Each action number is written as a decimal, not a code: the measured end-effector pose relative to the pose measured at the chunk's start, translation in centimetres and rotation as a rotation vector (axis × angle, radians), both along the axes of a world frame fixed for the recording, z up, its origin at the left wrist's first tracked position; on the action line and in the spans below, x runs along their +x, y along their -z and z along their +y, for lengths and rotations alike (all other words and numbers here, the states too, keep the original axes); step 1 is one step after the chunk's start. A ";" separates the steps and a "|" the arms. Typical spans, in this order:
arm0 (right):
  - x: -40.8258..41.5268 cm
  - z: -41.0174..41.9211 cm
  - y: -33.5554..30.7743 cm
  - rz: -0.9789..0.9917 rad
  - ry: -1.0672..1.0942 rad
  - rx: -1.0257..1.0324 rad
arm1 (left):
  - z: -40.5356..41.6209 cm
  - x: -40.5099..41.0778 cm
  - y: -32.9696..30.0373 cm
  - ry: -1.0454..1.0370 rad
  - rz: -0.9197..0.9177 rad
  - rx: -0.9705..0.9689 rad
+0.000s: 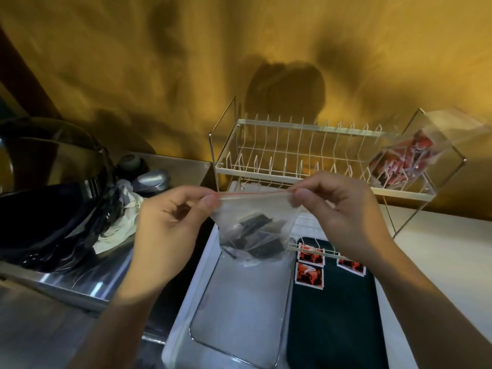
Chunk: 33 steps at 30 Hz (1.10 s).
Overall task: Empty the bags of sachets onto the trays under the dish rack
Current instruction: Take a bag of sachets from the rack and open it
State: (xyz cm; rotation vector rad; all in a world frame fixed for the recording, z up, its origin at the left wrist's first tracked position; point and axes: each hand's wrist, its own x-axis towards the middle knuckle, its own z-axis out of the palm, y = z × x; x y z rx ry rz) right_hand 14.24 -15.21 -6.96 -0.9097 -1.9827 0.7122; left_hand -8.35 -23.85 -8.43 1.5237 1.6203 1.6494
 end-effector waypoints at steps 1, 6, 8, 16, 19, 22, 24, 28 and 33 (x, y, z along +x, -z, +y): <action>-0.1 -0.3 0.4 -0.003 -0.002 -0.022 | -0.2 0.1 0.4 -0.004 -0.008 0.001; -0.2 -1.7 3.3 -0.068 -0.008 -0.106 | -1.1 0.2 3.4 -0.035 -0.052 -0.043; -0.1 -2.5 4.8 -0.072 -0.012 -0.150 | -1.7 0.0 4.7 -0.060 -0.076 -0.086; 0.1 -5.6 9.1 -0.072 -0.008 -0.306 | -3.4 0.3 8.1 -0.078 -0.085 -0.320; 0.2 -6.5 10.3 -0.080 0.016 -0.325 | -3.7 0.7 9.0 -0.066 -0.126 -0.361; 0.3 -7.1 11.0 -0.059 0.017 -0.350 | -3.7 1.0 9.6 -0.054 -0.151 -0.377; 0.4 -7.3 11.2 -0.048 0.010 -0.375 | -3.7 1.1 10.0 -0.051 -0.166 -0.378; 0.2 -7.4 11.2 -0.031 0.024 -0.374 | -3.4 1.4 10.2 -0.025 -0.176 -0.373; -0.9 -7.2 10.8 -0.033 0.051 -0.334 | -3.0 2.0 10.4 0.021 -0.137 -0.386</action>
